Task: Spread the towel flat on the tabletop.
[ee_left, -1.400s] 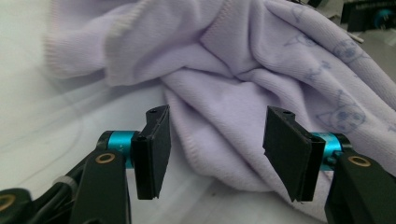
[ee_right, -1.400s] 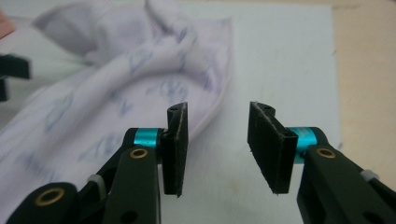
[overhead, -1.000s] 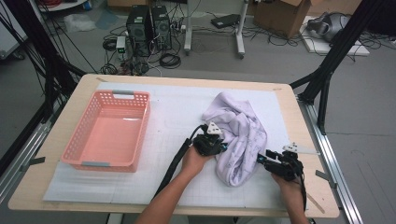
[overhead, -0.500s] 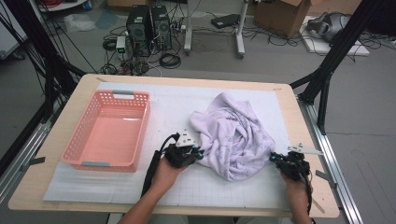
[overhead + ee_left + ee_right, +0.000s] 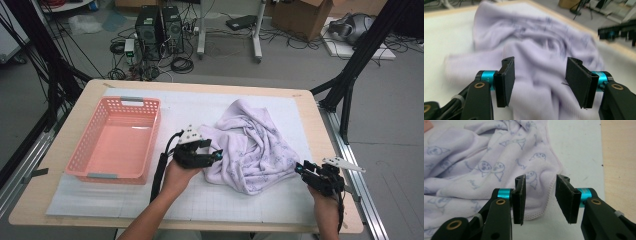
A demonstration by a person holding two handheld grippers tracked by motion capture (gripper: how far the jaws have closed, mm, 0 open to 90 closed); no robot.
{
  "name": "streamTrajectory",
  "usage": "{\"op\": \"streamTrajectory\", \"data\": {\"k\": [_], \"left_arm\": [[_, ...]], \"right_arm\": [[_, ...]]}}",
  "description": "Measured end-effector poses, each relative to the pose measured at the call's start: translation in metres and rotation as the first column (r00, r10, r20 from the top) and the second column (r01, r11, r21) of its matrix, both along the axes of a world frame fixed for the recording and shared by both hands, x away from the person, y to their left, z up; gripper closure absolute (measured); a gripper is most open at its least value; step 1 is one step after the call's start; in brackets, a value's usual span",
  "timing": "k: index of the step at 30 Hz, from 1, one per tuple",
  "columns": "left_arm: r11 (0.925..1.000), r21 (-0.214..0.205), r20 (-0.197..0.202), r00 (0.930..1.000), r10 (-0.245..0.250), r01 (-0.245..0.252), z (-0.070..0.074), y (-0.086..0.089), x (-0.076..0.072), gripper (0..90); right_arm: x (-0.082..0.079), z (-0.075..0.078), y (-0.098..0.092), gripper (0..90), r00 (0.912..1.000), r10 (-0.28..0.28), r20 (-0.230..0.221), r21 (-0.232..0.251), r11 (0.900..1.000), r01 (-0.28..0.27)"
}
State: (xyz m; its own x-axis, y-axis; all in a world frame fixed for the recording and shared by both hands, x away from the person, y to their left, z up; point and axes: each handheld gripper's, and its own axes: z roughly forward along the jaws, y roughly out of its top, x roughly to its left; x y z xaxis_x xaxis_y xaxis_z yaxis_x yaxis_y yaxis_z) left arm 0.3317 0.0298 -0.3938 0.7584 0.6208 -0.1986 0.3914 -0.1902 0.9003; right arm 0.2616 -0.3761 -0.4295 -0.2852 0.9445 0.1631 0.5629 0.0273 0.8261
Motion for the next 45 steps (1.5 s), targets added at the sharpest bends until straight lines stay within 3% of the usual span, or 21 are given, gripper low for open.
{"op": "streamTrajectory", "data": {"k": [2,5,8,11,12,13,14,15,19,21,23,27,29,33,40,41,42,45], "left_arm": [[0.9999,0.004,-0.006,0.9999,-0.015,0.015,0.002,-0.013,0.012,41.1],[0.9992,0.03,-0.052,0.9983,-0.025,0.027,-0.005,-0.035,0.03,41.0],[0.9956,0.093,-0.072,0.9974,-0.004,0.011,-0.022,-0.053,0.044,40.6],[0.985,0.171,-0.138,0.9904,0.003,0.021,-0.041,-0.062,0.054,41.3],[0.985,0.171,-0.138,0.9904,0.003,0.021,-0.041,-0.062,0.054,47.5],[0.9793,0.198,-0.15,0.9885,-0.013,0.043,-0.046,-0.064,0.054,59.2],[0.965,0.254,-0.139,0.9898,-0.031,0.066,-0.048,-0.067,0.051,71.9],[0.9622,0.265,-0.121,0.9923,-0.029,0.061,-0.046,-0.067,0.049,85.1],[0.962,0.266,-0.079,0.9959,-0.043,0.063,-0.034,-0.06,0.041,86.2],[0.9688,0.246,-0.035,0.9991,-0.023,0.031,-0.024,-0.039,0.029,86.4],[0.9723,0.233,-0.019,0.9998,-0.007,0.011,-0.022,-0.023,0.018,86.5],[0.983,0.183,-0.009,0.9998,0.019,-0.017,-0.018,0.006,-0.008,86.6],[0.9839,0.178,-0.008,0.9998,0.02,-0.018,-0.018,0.013,-0.015,86.5],[0.9865,0.158,-0.001,0.9991,0.043,-0.043,-0.025,0.039,-0.049,86.5],[0.9898,0.142,0.01,0.9999,0.011,-0.013,-0.031,0.053,-0.092,86.4],[0.9896,0.144,0.016,0.9998,-0.011,0.009,-0.034,0.054,-0.107,86.4],[0.9896,0.144,0.016,0.9998,-0.011,0.009,-0.034,0.054,-0.107,86.4],[0.9863,0.159,0.013,0.9988,-0.047,0.044,-0.043,0.052,-0.125,86.3]], "right_arm": [[-0.002,0.001,0.001,59.1,1.0,0.0,0.003,0.009,1.0,0.0],[-0.003,0.0,0.002,58.2,0.9999,0.012,-0.002,-0.001,0.9999,-0.012],[-0.003,-0.001,0.003,57.4,0.9998,0.019,-0.004,0.0,0.9998,-0.019],[-0.004,-0.002,0.002,56.7,0.9998,0.021,-0.006,0.001,0.9998,-0.021],[-0.004,-0.003,0.002,56.7,0.9997,0.024,-0.009,0.001,0.9997,-0.024],[-0.004,-0.003,0.002,56.7,0.9997,0.024,-0.007,0.001,0.9997,-0.024],[-0.004,-0.004,0.001,56.7,0.9996,0.026,-0.01,0.0,0.9997,-0.026],[-0.003,-0.004,0.001,56.7,0.9996,0.026,-0.008,0.001,0.9997,-0.026],[-0.004,-0.006,0.001,56.7,0.9995,0.027,-0.013,-0.003,0.9996,-0.027],[-0.004,-0.007,0.003,56.7,0.9993,0.033,-0.019,-0.004,0.9994,-0.033],[-0.004,-0.009,0.006,56.7,0.9989,0.038,-0.027,-0.001,0.9993,-0.038],[-0.007,-0.006,0.015,56.7,0.9982,0.057,-0.019,-0.009,0.9983,-0.057],[-0.01,-0.004,0.018,56.3,0.9981,0.061,-0.008,-0.006,0.9981,-0.061],[-0.017,-0.003,0.024,55.4,0.9973,0.072,0.01,0.01,0.9973,-0.073],[-0.04,-0.005,0.039,52.1,0.9976,0.07,0.004,0.023,0.9973,-0.07],[-0.044,-0.005,0.043,50.8,0.9973,0.073,0.002,0.029,0.9969,-0.073],[-0.047,-0.005,0.048,49.2,0.9966,0.082,0.003,0.034,0.996,-0.082],[-0.054,-0.01,0.069,44.0,0.9929,0.118,-0.013,0.035,0.9924,-0.118]]}}
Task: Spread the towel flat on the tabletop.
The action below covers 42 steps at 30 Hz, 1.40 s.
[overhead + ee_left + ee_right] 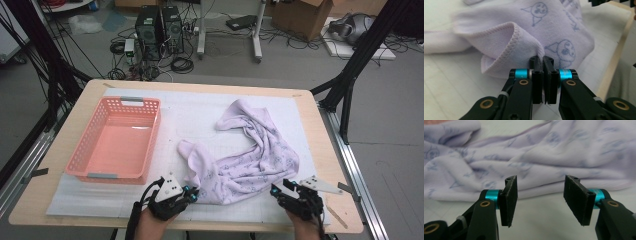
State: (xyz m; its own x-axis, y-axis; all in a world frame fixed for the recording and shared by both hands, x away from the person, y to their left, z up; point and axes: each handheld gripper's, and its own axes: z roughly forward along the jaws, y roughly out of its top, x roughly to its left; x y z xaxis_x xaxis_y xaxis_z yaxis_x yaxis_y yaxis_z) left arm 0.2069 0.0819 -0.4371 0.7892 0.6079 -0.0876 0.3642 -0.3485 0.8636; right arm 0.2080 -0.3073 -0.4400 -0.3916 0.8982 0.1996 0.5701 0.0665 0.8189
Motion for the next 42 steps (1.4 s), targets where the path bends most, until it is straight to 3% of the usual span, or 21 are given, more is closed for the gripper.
{"op": "streamTrajectory", "data": {"k": [6,8,9,10,11,12,13,15,17,18,20,23,28,30,33,34,37,38,39,42], "left_arm": [[0.9985,0.003,-0.027,0.9982,-0.054,0.054,-0.009,-0.004,-0.013,85.9],[0.9978,0.001,-0.033,0.9972,-0.067,0.067,-0.01,-0.004,-0.014,85.6],[0.996,-0.001,-0.042,0.9951,-0.089,0.089,-0.009,-0.004,-0.017,85.1],[0.9949,-0.01,-0.044,0.9939,-0.101,0.101,-0.008,-0.004,-0.018,84.2],[0.9943,-0.021,-0.05,0.9932,-0.106,0.105,-0.006,-0.004,-0.019,81.5],[0.994,-0.034,-0.056,0.9928,-0.106,0.104,-0.004,-0.004,-0.019,74.7],[0.994,-0.034,-0.056,0.9928,-0.106,0.104,-0.004,-0.004,-0.019,64.9],[0.9941,-0.052,-0.058,0.9935,-0.098,0.095,0.003,-0.002,-0.018,50.6],[0.995,-0.054,-0.025,0.996,-0.086,0.084,0.011,-0.001,-0.017,47.1],[0.9954,-0.069,-0.009,0.9977,-0.068,0.067,0.018,0.0,-0.013,41.3],[0.9956,-0.08,-0.001,0.9988,-0.049,0.049,0.023,0.0,-0.007,38.9],[0.9961,-0.079,0.006,0.9992,-0.04,0.04,0.031,-0.002,0.006,38.1],[0.9961,-0.084,0.013,0.9996,-0.025,0.026,0.043,-0.008,0.03,38.0],[0.9959,-0.088,-0.007,0.9997,-0.024,0.023,0.049,-0.017,0.053,38.0],[0.9968,-0.076,-0.034,0.9991,-0.027,0.024,0.05,-0.029,0.078,38.6],[0.9968,-0.076,-0.034,0.9991,-0.027,0.024,0.05,-0.029,0.078,38.6],[0.9985,-0.044,-0.06,0.9975,-0.036,0.033,0.045,-0.051,0.108,38.7],[0.9985,-0.044,-0.06,0.9975,-0.036,0.033,0.045,-0.051,0.108,38.7],[0.9987,-0.013,-0.064,0.9967,-0.05,0.049,0.041,-0.064,0.12,39.0],[0.9968,0.021,-0.069,0.9947,-0.076,0.078,0.033,-0.083,0.133,39.4]], "right_arm": [[0.001,-0.014,0.038,42.2,0.9973,0.032,-0.067,-0.082,0.996,-0.037],[0.002,-0.014,0.047,43.9,0.9986,0.028,-0.045,-0.127,0.9913,-0.033],[0.003,-0.014,0.051,48.1,0.9992,0.019,-0.034,-0.16,0.9868,-0.024],[0.004,-0.014,0.053,59.0,0.9991,0.032,-0.029,-0.162,0.9861,-0.036],[0.006,-0.014,0.053,74.8,0.9978,0.062,-0.024,-0.155,0.9858,-0.065],[0.006,-0.013,0.053,82.4,0.9961,0.085,-0.022,-0.154,0.9841,-0.088],[0.006,-0.013,0.053,82.4,0.9961,0.085,-0.022,-0.154,0.9841,-0.088],[0.006,-0.01,0.046,86.1,0.9965,0.081,-0.02,-0.202,0.9759,-0.083],[0.005,-0.008,0.038,86.2,0.9976,0.067,-0.02,-0.214,0.9744,-0.07],[0.001,-0.004,0.015,86.3,0.9998,0.008,-0.017,-0.208,0.9781,-0.011],[-0.004,-0.001,-0.011,86.3,0.9982,-0.059,-0.004,-0.192,0.9798,0.057],[-0.011,-0.001,-0.037,86.3,0.9897,-0.143,0.013,-0.231,0.9626,0.142],[-0.017,0.003,-0.059,84.4,0.9688,-0.241,0.058,-0.209,0.946,0.248],[-0.018,0.006,-0.06,79.8,0.9691,-0.234,0.078,-0.164,0.9559,0.244],[-0.015,0.012,-0.06,70.2,0.9688,-0.218,0.117,-0.135,0.963,0.233],[-0.014,0.015,-0.06,67.6,0.9702,-0.208,0.124,-0.128,0.9661,0.224],[-0.012,0.021,-0.06,62.4,0.9716,-0.188,0.144,-0.114,0.9721,0.205],[-0.012,0.022,-0.061,61.7,0.9733,-0.179,0.143,-0.115,0.9737,0.196],[-0.012,0.023,-0.063,61.5,0.9737,-0.179,0.142,-0.108,0.9749,0.194],[-0.012,0.023,-0.069,59.0,0.9752,-0.175,0.136,-0.097,0.9772,0.189]]}}
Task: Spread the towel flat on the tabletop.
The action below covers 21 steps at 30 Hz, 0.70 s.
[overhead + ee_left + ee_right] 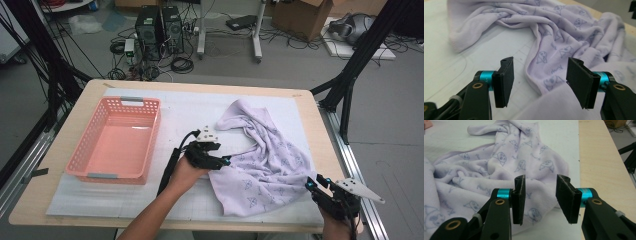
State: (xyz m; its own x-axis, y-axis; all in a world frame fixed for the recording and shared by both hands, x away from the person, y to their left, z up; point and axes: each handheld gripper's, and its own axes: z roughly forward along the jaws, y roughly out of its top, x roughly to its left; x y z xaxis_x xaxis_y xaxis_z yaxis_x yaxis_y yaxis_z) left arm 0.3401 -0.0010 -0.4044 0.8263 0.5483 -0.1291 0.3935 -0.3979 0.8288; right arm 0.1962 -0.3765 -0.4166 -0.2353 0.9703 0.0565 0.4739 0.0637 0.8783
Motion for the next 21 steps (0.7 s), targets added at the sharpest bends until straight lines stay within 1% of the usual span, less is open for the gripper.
{"op": "streamTrajectory", "data": {"k": [1,2,3,4,5,6,7,8,9,10,11,12,13,14,15,16,17,18,19,20,21], "left_arm": [[1.0,0.0,0.0,1.0,0.0,0.0,0.0,0.0,0.0,38.9],[0.9996,0.002,-0.017,0.9994,-0.029,0.03,-0.008,-0.012,0.007,38.1],[0.9996,0.002,-0.017,0.9994,-0.029,0.03,-0.008,-0.012,0.007,38.2],[0.9978,0.042,-0.021,0.9985,-0.051,0.052,-0.017,-0.024,0.011,38.0],[0.9978,0.042,-0.021,0.9985,-0.051,0.052,-0.017,-0.024,0.011,38.0],[0.9953,0.063,-0.034,0.9969,-0.071,0.073,-0.026,-0.034,0.014,38.0],[0.9936,0.08,-0.041,0.9962,-0.077,0.08,-0.03,-0.039,0.015,38.1],[0.9936,0.08,-0.041,0.9962,-0.077,0.08,-0.03,-0.039,0.015,37.8],[0.99,0.105,-0.064,0.994,-0.088,0.095,-0.037,-0.047,0.015,37.4],[0.99,0.105,-0.064,0.994,-0.088,0.095,-0.037,-0.047,0.015,37.0],[0.9871,0.126,-0.04,0.9947,-0.095,0.099,-0.04,-0.054,0.013,35.0],[0.9871,0.126,-0.04,0.9947,-0.095,0.099,-0.04,-0.054,0.013,35.9],[0.9861,0.136,-0.03,0.9953,-0.092,0.095,-0.04,-0.056,0.012,35.9],[0.9813,0.164,-0.003,0.9949,-0.101,0.1,-0.039,-0.057,0.011,42.1],[0.9791,0.176,0.01,0.9945,-0.104,0.101,-0.039,-0.056,0.011,49.9],[0.9775,0.178,0.015,0.9929,-0.118,0.113,-0.038,-0.053,0.013,61.1],[0.9786,0.161,0.002,0.9916,-0.13,0.128,-0.038,-0.05,0.015,75.4],[0.9841,0.13,-0.028,0.9925,-0.119,0.121,-0.039,-0.047,0.019,81.3],[0.9841,0.13,-0.028,0.9925,-0.119,0.121,-0.039,-0.047,0.019,83.1],[0.9911,0.106,-0.033,0.9964,-0.078,0.081,-0.038,-0.038,0.024,83.7],[0.9911,0.106,-0.033,0.9964,-0.078,0.081,-0.038,-0.038,0.024,84.1]], "right_arm": [[0.0,-0.001,-0.003,58.6,1.0,0.0,0.001,0.005,1.0,0.0],[0.0,-0.001,-0.005,57.9,1.0,-0.002,-0.006,0.012,0.9999,0.002],[0.001,-0.003,-0.009,57.3,0.9999,-0.002,-0.012,0.021,0.9998,0.002],[0.001,-0.004,-0.012,57.1,0.9998,-0.005,-0.018,0.028,0.9996,0.005],[0.001,-0.005,-0.014,56.7,0.9996,-0.011,-0.028,0.038,0.9992,0.012],[0.002,-0.006,-0.016,56.1,0.9996,-0.011,-0.025,0.038,0.9992,0.012],[0.003,-0.007,-0.018,55.9,0.9994,-0.01,-0.032,0.035,0.9993,0.012],[0.003,-0.007,-0.02,55.2,0.9992,-0.009,-0.038,0.035,0.9993,0.01],[0.002,-0.008,-0.022,54.3,0.9993,-0.006,-0.036,0.034,0.9994,0.007],[0.002,-0.009,-0.024,54.1,0.9995,-0.005,-0.033,0.039,0.9992,0.006],[0.002,-0.009,-0.025,53.5,0.9991,-0.009,-0.041,0.042,0.9991,0.011],[0.002,-0.009,-0.026,53.2,0.9988,-0.016,-0.045,0.052,0.9985,0.019],[0.002,-0.009,-0.026,53.2,0.9988,-0.016,-0.045,0.052,0.9985,0.019],[0.002,-0.01,-0.027,53.2,0.9991,-0.015,-0.04,0.045,0.9989,0.016],[0.002,-0.011,-0.027,53.2,0.9989,-0.016,-0.045,0.048,0.9987,0.018],[0.002,-0.011,-0.027,53.2,0.9987,-0.014,-0.049,0.042,0.999,0.016],[0.002,-0.011,-0.026,53.2,0.9988,-0.013,-0.046,0.045,0.9989,0.015],[0.002,-0.011,-0.026,53.2,0.9986,-0.011,-0.051,0.041,0.9991,0.013],[0.002,-0.011,-0.026,53.2,0.9986,-0.011,-0.051,0.041,0.9991,0.013],[0.003,-0.012,-0.025,52.9,0.9987,-0.005,-0.051,0.044,0.999,0.007],[0.004,-0.012,-0.024,52.9,0.9988,-0.005,-0.049,0.045,0.999,0.007]]}}
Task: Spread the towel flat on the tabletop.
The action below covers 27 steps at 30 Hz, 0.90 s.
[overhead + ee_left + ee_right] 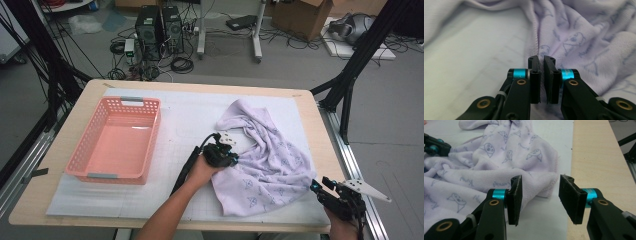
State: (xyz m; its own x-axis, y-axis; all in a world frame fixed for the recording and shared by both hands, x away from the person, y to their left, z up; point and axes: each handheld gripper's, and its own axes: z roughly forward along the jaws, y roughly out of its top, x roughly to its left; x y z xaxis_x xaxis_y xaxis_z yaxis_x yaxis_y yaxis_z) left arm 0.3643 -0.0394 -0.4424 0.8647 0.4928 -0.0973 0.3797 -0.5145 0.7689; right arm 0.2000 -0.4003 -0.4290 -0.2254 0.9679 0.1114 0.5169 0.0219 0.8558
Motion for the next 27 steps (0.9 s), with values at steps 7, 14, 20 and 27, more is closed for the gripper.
{"op": "streamTrajectory", "data": {"k": [7,14,20,27], "left_arm": [[0.9522,-0.118,0.029,0.9575,0.287,-0.282,0.018,0.064,0.02,84.4],[0.8476,-0.149,0.02,0.8554,0.518,-0.509,0.021,0.127,0.026,84.3],[0.8546,-0.143,0.043,0.8595,0.509,-0.499,0.021,0.135,0.019,83.2],[0.8954,-0.097,-0.018,0.9003,0.435,-0.435,0.009,0.122,0.009,50.8]], "right_arm": [[0.003,-0.002,0.005,52.3,0.9998,0.013,-0.015,0.003,0.9999,-0.013],[0.008,-0.003,0.01,52.1,0.9993,0.034,-0.015,-0.001,0.9994,-0.034],[0.014,-0.005,0.015,52.0,0.9981,0.057,-0.026,0.0,0.9984,-0.057],[0.024,-0.009,0.036,52.5,0.9914,0.117,-0.059,0.004,0.9931,-0.117]]}}
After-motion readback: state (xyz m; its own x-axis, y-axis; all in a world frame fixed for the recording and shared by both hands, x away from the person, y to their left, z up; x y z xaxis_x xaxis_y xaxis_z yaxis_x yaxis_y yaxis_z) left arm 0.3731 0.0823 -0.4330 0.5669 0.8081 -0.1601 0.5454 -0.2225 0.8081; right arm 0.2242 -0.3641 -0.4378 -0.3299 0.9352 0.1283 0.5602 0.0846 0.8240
